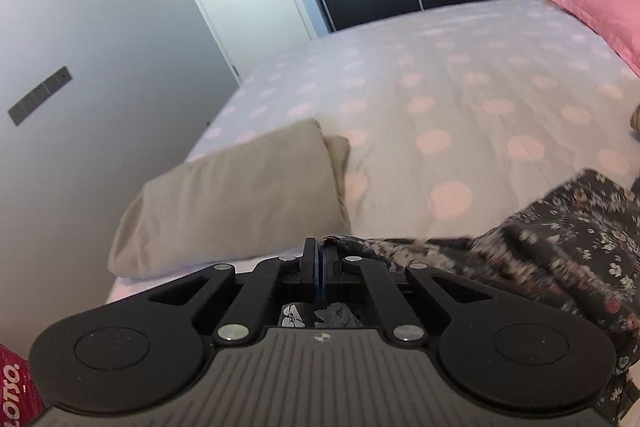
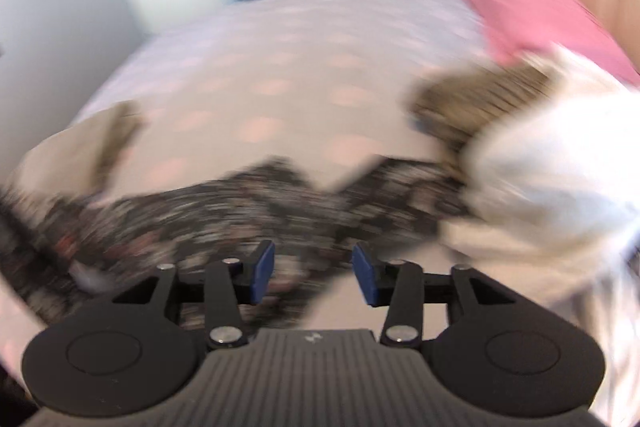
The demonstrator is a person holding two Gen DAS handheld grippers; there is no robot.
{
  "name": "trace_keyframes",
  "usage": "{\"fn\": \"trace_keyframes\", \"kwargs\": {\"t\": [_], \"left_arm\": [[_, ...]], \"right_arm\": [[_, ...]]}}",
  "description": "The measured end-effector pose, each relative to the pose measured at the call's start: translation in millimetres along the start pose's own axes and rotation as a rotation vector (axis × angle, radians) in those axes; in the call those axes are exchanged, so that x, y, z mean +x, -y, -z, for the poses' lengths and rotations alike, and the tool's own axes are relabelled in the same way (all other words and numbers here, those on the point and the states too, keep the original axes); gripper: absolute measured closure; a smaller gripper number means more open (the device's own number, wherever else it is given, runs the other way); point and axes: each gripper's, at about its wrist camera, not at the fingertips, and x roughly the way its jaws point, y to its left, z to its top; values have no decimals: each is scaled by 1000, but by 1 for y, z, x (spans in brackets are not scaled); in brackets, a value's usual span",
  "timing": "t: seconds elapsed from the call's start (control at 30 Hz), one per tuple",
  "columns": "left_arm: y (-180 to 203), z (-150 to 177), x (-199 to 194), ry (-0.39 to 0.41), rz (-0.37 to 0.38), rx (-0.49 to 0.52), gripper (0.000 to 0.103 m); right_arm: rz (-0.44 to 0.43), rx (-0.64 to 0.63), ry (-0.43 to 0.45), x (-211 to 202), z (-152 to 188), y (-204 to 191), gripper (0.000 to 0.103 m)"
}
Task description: Fold clothes
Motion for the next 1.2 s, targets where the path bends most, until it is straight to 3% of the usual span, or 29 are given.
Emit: {"fn": "trace_keyframes", "kwargs": {"t": [0.13, 0.27, 0.6, 0.73, 0.83, 0.9, 0.93, 1.07, 1.2], "left_arm": [[22, 11, 18, -30, 45, 67, 102], [38, 15, 32, -38, 77, 125, 102], [58, 15, 55, -50, 99, 174, 97], [64, 19, 59, -32, 91, 215, 96], [64, 19, 66, -33, 85, 214, 96], [63, 19, 70, -38, 80, 209, 96], [63, 19, 73, -42, 78, 208, 96], [63, 20, 80, -54, 70, 206, 94], [62, 20, 82, -61, 59, 203, 80]], "right_arm": [[129, 107, -47, 16, -2, 55, 37], [248, 137, -81, 28, -5, 96, 25], [393, 87, -9, 71, -58, 140, 31], [494, 65, 49, 75, -90, 167, 48], [613, 7, 129, 71, -116, 183, 48], [694, -22, 166, 68, -134, 192, 32], [691, -15, 163, 65, -139, 197, 25], [685, -42, 148, 57, -154, 202, 26], [667, -129, 152, 44, -146, 179, 25]]}}
